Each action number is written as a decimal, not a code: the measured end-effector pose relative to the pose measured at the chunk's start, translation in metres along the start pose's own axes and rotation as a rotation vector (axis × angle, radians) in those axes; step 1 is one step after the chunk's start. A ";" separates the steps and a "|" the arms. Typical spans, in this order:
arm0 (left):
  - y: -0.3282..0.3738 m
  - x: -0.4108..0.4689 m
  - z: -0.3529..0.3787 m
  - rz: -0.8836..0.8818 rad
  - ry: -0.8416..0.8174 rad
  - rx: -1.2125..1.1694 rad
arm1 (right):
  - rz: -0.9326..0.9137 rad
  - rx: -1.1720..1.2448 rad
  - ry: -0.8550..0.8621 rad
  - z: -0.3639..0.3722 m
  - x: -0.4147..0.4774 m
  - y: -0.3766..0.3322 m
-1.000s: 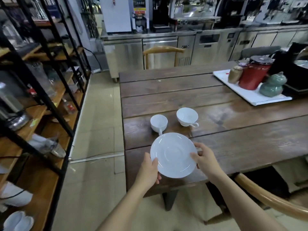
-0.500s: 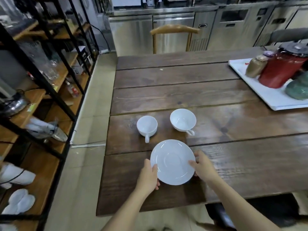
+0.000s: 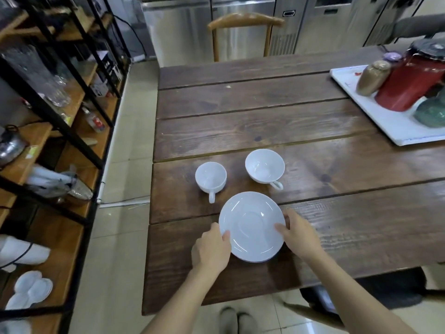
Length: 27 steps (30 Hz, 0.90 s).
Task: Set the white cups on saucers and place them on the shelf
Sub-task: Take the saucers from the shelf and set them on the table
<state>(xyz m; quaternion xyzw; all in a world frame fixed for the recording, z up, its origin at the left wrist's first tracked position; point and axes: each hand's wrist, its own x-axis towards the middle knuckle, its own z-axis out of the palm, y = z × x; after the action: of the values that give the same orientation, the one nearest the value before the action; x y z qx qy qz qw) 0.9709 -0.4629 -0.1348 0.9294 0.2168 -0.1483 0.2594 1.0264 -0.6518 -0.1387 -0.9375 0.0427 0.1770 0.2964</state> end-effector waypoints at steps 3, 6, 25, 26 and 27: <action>0.002 -0.005 -0.005 0.027 0.022 -0.100 | -0.020 0.141 0.067 -0.001 -0.007 0.004; 0.014 -0.014 -0.012 0.080 0.012 -0.216 | -0.037 0.382 0.148 -0.013 -0.016 0.010; 0.157 -0.004 0.070 0.060 -0.302 -0.419 | 0.243 0.314 0.345 -0.097 0.015 0.127; 0.160 -0.005 0.073 0.054 -0.298 -0.414 | 0.245 0.309 0.335 -0.099 0.017 0.131; 0.162 -0.005 0.075 0.048 -0.296 -0.410 | 0.245 0.311 0.325 -0.100 0.020 0.133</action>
<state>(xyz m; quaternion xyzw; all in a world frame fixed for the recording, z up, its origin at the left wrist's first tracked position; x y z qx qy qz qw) 1.0324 -0.6308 -0.1266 0.8305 0.1798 -0.2294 0.4747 1.0507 -0.8177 -0.1416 -0.8847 0.2298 0.0497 0.4026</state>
